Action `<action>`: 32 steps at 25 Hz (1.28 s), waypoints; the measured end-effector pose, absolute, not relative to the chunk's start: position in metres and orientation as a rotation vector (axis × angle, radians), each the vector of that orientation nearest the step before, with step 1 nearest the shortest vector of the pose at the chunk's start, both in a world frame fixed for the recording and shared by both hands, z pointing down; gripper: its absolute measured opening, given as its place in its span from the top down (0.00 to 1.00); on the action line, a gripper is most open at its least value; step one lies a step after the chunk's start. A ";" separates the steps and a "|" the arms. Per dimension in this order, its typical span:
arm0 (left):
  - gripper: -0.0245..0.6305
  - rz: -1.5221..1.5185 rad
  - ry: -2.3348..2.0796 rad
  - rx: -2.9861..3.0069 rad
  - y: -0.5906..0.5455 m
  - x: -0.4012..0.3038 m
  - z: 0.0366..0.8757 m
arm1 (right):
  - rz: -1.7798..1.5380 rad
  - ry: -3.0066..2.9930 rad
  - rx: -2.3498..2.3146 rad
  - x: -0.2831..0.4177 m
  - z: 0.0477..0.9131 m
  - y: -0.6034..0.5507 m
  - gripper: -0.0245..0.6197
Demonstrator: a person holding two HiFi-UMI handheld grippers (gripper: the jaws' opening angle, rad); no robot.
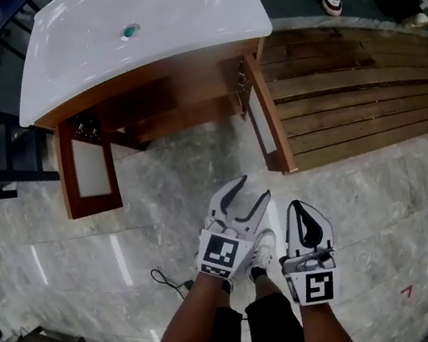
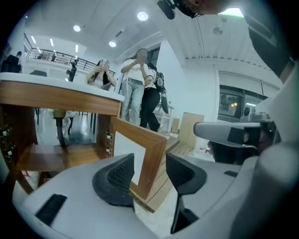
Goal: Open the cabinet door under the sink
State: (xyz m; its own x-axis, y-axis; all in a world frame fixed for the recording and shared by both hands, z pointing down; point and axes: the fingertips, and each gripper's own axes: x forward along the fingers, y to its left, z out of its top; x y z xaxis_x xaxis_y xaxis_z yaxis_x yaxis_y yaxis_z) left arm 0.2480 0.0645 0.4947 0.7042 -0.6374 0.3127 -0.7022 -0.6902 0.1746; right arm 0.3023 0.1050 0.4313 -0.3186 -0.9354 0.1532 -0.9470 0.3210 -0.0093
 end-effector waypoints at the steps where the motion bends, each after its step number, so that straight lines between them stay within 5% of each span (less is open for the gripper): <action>1: 0.62 0.326 -1.074 2.628 0.066 0.243 0.486 | 0.138 -2.458 1.753 0.301 0.424 0.104 0.93; 13: 0.92 0.278 -1.248 2.637 0.087 0.163 0.335 | -0.050 -2.599 1.596 0.263 0.306 0.100 0.93; 32: 0.93 0.077 -1.574 2.632 0.129 0.058 0.153 | -0.215 -2.788 1.449 0.176 0.134 0.122 0.93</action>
State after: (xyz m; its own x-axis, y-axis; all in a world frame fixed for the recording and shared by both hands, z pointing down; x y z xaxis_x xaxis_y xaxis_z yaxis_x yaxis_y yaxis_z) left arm 0.0576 0.1292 0.1533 0.4731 -0.8773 0.0808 -0.8810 -0.4716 0.0375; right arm 0.1756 0.1217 0.1344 -0.5764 -0.8142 -0.0698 -0.8152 0.5671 0.1174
